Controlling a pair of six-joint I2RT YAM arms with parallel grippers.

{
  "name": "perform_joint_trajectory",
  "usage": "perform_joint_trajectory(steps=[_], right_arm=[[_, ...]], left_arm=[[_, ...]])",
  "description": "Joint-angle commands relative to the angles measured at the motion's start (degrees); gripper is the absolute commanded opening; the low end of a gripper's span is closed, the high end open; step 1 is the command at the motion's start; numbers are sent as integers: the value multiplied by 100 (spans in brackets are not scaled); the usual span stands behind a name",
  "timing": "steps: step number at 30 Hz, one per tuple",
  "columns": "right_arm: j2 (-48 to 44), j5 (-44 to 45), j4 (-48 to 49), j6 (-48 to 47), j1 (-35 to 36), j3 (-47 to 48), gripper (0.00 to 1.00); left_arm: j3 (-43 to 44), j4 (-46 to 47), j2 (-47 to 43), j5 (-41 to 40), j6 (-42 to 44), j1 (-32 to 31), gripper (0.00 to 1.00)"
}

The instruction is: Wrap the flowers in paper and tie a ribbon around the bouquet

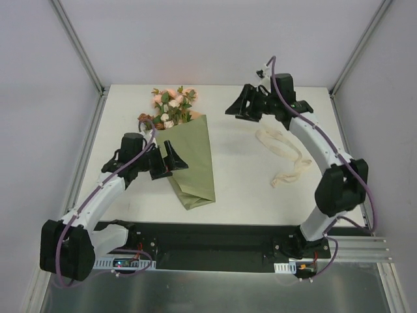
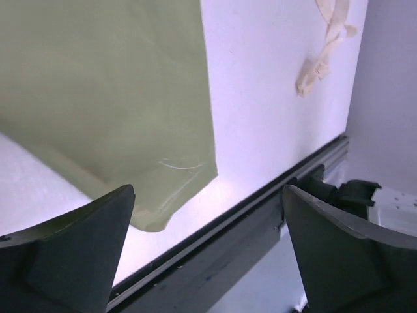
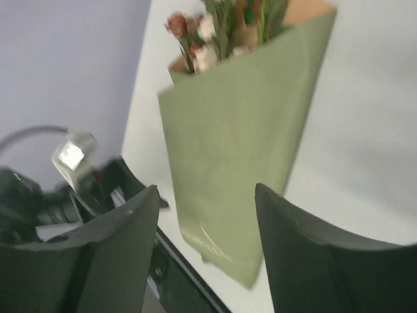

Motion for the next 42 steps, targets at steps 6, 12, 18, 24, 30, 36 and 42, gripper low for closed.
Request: perform_joint_trajectory(steps=[6, 12, 18, 24, 30, 36, 42], right_arm=[[-458, 3102, -2591, -1795, -735, -1226, 88], [139, 3290, -2355, -2797, -1201, -657, 97], [1133, 3264, -2093, -4019, -1360, -49, 98], [1617, 2798, -1916, -4803, -1360, -31, 98], [1759, 2728, -2154, -4487, -1228, -83, 92], [1863, 3501, -2268, -4223, -973, 31, 77], [1846, 3501, -2251, -3363, -1157, 171, 38]], left_arm=[[-282, -1094, -132, -55, 139, 775, 99], [-89, -884, 572, -328, -47, 784, 99], [-27, -524, 1256, -443, -144, 775, 99], [-360, 441, 1734, -214, -398, 766, 93], [-862, 1594, 1811, -328, -1154, 626, 58], [-652, 2807, 2636, -451, -1953, 248, 31], [411, 3888, 3806, -942, -2946, -567, 25]])
